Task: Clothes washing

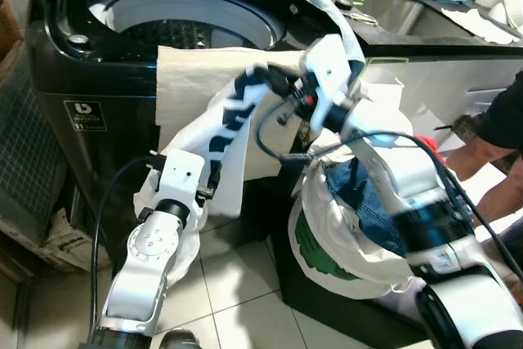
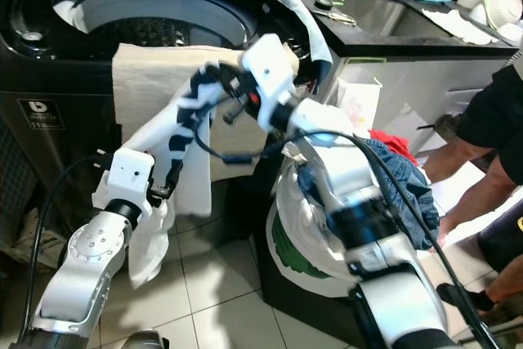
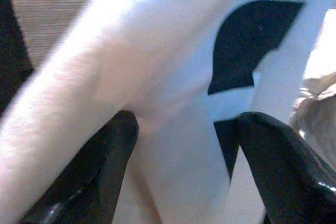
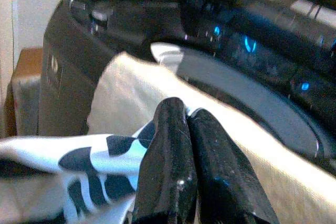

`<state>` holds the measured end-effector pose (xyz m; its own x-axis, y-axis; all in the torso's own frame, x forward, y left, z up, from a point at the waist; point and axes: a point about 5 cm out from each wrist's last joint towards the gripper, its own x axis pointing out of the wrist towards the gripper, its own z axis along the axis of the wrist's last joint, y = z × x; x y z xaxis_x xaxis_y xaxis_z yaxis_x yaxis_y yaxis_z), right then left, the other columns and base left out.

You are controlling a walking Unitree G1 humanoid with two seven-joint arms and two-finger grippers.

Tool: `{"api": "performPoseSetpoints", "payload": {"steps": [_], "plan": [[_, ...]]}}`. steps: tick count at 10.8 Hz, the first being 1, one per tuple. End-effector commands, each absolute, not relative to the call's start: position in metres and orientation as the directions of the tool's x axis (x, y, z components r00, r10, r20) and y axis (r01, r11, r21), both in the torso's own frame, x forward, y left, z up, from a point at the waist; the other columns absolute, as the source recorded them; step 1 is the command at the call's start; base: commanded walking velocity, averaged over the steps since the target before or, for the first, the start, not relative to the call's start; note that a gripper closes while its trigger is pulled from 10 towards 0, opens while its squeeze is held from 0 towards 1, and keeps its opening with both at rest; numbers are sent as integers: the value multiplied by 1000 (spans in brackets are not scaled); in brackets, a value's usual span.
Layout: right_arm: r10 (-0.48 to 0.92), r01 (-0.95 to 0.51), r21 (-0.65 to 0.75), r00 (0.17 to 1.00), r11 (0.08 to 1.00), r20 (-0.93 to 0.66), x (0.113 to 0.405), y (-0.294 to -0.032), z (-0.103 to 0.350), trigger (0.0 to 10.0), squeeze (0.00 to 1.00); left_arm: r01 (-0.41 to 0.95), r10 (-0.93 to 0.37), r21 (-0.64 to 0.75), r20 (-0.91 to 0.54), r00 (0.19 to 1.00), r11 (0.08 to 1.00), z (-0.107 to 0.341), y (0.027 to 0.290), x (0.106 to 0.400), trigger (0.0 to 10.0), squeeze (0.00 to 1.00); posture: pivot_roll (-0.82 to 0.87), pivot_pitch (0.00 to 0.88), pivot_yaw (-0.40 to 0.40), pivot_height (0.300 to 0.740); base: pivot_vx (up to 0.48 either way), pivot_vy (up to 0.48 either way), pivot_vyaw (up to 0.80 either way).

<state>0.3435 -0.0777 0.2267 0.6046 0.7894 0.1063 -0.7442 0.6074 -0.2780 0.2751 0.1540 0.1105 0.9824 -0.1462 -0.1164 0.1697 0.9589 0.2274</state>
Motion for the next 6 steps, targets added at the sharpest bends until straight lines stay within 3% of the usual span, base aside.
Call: {"api": "performPoseSetpoints", "payload": {"steps": [1,3,4,6], "plan": [[754,-720,-242,649,651,99,347,-99,224,10000,0,146,-124,237,-106,987,960,114,156,279,10000,0,202,0,-147,740,0,0,0],[534,-532,-50,844,845,50,359,-156,199,10000,0,34,-18,222,-73,997,975,116,173,276,10000,0,204,0,-159,740,0,0,0],[461,-462,-10,886,887,52,354,-168,190,10000,0,-34,42,187,-38,998,982,120,180,275,10000,0,197,0,-155,740,0,0,0],[435,-435,-2,900,901,31,330,-166,162,10000,0,-199,200,69,-15,980,978,122,196,274,10000,0,188,0,-148,740,0,0,0]]}}
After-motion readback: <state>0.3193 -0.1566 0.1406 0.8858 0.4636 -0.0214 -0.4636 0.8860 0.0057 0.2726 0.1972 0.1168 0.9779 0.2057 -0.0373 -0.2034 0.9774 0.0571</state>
